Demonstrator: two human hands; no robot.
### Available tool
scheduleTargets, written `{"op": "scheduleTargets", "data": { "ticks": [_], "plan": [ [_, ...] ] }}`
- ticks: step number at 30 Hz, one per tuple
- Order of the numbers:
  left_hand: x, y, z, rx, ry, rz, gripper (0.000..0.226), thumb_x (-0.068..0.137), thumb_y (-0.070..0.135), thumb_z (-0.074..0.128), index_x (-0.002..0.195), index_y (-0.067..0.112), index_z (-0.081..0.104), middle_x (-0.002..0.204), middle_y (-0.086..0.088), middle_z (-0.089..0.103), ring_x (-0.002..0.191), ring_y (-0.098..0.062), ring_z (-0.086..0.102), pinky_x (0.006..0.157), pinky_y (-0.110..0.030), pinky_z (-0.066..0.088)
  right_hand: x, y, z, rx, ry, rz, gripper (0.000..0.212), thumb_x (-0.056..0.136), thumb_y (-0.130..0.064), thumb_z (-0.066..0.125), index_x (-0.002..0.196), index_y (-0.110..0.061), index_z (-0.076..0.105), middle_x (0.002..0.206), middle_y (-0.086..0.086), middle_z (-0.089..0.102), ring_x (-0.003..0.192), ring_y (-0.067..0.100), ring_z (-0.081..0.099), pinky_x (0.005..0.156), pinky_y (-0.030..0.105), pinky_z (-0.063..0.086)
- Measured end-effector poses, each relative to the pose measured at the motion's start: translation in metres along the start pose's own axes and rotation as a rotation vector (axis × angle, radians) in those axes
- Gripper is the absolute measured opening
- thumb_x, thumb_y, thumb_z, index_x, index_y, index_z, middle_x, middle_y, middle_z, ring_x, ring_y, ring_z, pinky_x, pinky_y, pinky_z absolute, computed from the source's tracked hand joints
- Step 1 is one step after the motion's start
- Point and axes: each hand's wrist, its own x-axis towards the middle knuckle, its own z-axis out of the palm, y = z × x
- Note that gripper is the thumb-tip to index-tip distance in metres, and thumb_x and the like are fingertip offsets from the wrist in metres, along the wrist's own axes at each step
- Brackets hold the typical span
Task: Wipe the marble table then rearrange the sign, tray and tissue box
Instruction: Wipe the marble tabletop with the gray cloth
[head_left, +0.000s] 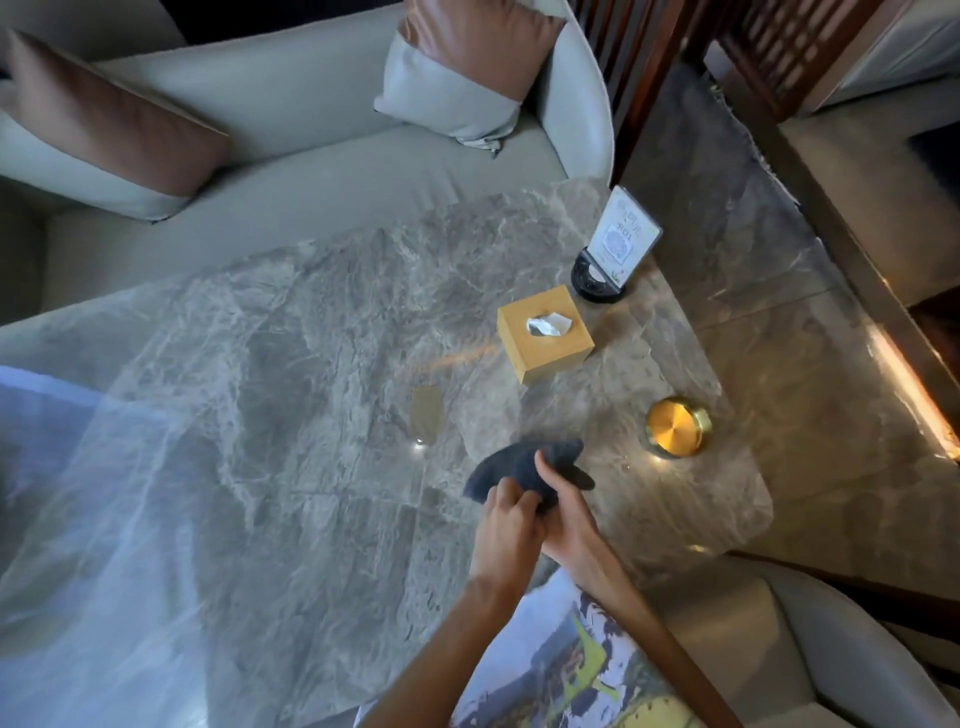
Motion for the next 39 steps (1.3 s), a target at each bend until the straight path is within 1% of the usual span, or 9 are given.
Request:
{"op": "scheduleTargets", "data": {
  "ticks": [5, 8, 13, 18, 23, 27, 31, 34, 39],
  "plan": [
    [0.002, -0.023, -0.026, 0.196, 0.045, 0.028, 0.009, 0.072, 0.005, 0.067, 0.075, 0.013, 0.069, 0.078, -0.002, 0.054, 0.073, -0.020, 0.052, 0.054, -0.024, 0.033, 0.012, 0.000, 0.043, 0.068, -0.041, 0.054, 0.045, 0.096, -0.034, 0.052, 0.115, 0.006, 0.058, 0.080, 0.018, 0.075, 0.096, 0.024, 0.064, 0.081, 0.030, 0.048],
    [0.007, -0.042, -0.040, 0.151, 0.060, 0.010, 0.008, 0.081, 0.005, 0.061, 0.078, 0.008, 0.068, 0.081, -0.007, 0.055, 0.074, -0.026, 0.054, 0.054, -0.031, 0.041, 0.027, 0.007, 0.059, 0.044, -0.019, -0.001, 0.052, 0.093, -0.035, 0.054, 0.126, 0.004, 0.055, 0.096, 0.024, 0.074, 0.102, 0.033, 0.066, 0.087, 0.036, 0.051],
    [0.014, -0.084, -0.075, -0.021, -0.053, 0.153, 0.023, 0.094, 0.019, 0.054, 0.107, 0.010, 0.071, 0.100, -0.012, 0.061, 0.091, -0.029, 0.058, 0.080, -0.040, 0.052, 0.050, 0.026, 0.074, -0.025, -0.020, -0.029, 0.063, 0.092, -0.047, 0.057, 0.129, 0.003, 0.055, 0.121, 0.027, 0.066, 0.111, 0.036, 0.065, 0.090, 0.040, 0.052],
    [0.029, -0.174, -0.112, -0.219, 0.032, -0.020, 0.053, 0.094, 0.043, 0.032, 0.128, 0.014, 0.061, 0.122, -0.009, 0.065, 0.111, -0.027, 0.063, 0.094, -0.034, 0.050, 0.063, 0.027, 0.090, -0.032, 0.019, -0.159, 0.081, 0.068, -0.043, 0.078, 0.132, -0.001, 0.053, 0.127, 0.016, 0.065, 0.109, 0.019, 0.065, 0.101, 0.029, 0.044],
    [0.098, -0.288, -0.126, 0.091, 0.117, -0.022, 0.070, 0.091, 0.046, 0.020, 0.142, 0.009, 0.050, 0.145, -0.013, 0.053, 0.142, -0.032, 0.041, 0.120, -0.044, 0.025, 0.085, 0.014, 0.120, -0.461, 0.212, -0.690, 0.048, 0.071, -0.048, 0.078, 0.113, -0.028, 0.067, 0.122, -0.009, 0.070, 0.110, 0.003, 0.065, 0.107, 0.033, 0.042],
    [0.144, -0.326, -0.116, 0.092, 0.169, 0.035, 0.071, 0.093, 0.046, 0.015, 0.151, 0.010, 0.035, 0.159, -0.008, 0.034, 0.152, -0.028, 0.019, 0.125, -0.045, 0.005, 0.118, -0.025, 0.144, -1.014, 0.276, -1.010, 0.040, 0.096, -0.030, 0.057, 0.132, -0.013, 0.054, 0.132, 0.004, 0.058, 0.112, 0.002, 0.056, 0.099, 0.018, 0.041],
    [0.154, -0.342, -0.099, 0.117, 0.238, 0.079, 0.067, 0.097, 0.043, 0.019, 0.155, 0.010, 0.026, 0.163, -0.006, 0.024, 0.154, -0.023, 0.012, 0.126, -0.044, 0.005, 0.184, -0.047, 0.146, -1.754, 0.148, -0.836, 0.059, 0.100, -0.024, 0.052, 0.152, -0.024, 0.024, 0.161, -0.003, 0.019, 0.151, 0.012, 0.015, 0.126, 0.039, 0.014],
    [0.153, -0.342, -0.097, 0.059, 0.275, 0.092, 0.066, 0.098, 0.042, 0.019, 0.157, 0.012, 0.017, 0.164, -0.002, 0.021, 0.155, -0.018, 0.009, 0.127, -0.040, 0.002, 0.212, -0.033, 0.138, -1.807, 0.144, -0.596, 0.067, 0.103, -0.033, 0.046, 0.156, -0.036, 0.006, 0.162, -0.017, -0.007, 0.147, 0.003, -0.014, 0.121, 0.031, -0.007],
    [0.149, -0.339, -0.099, -0.049, 0.315, 0.087, 0.062, 0.100, 0.041, 0.025, 0.157, 0.016, 0.018, 0.164, 0.005, 0.021, 0.154, -0.010, 0.003, 0.126, -0.029, -0.005, 0.226, -0.021, 0.115, -1.742, 0.088, -0.663, 0.067, 0.095, -0.059, 0.035, 0.153, -0.049, 0.003, 0.161, -0.026, -0.018, 0.145, 0.000, -0.028, 0.120, 0.034, -0.012]
  ]
}}
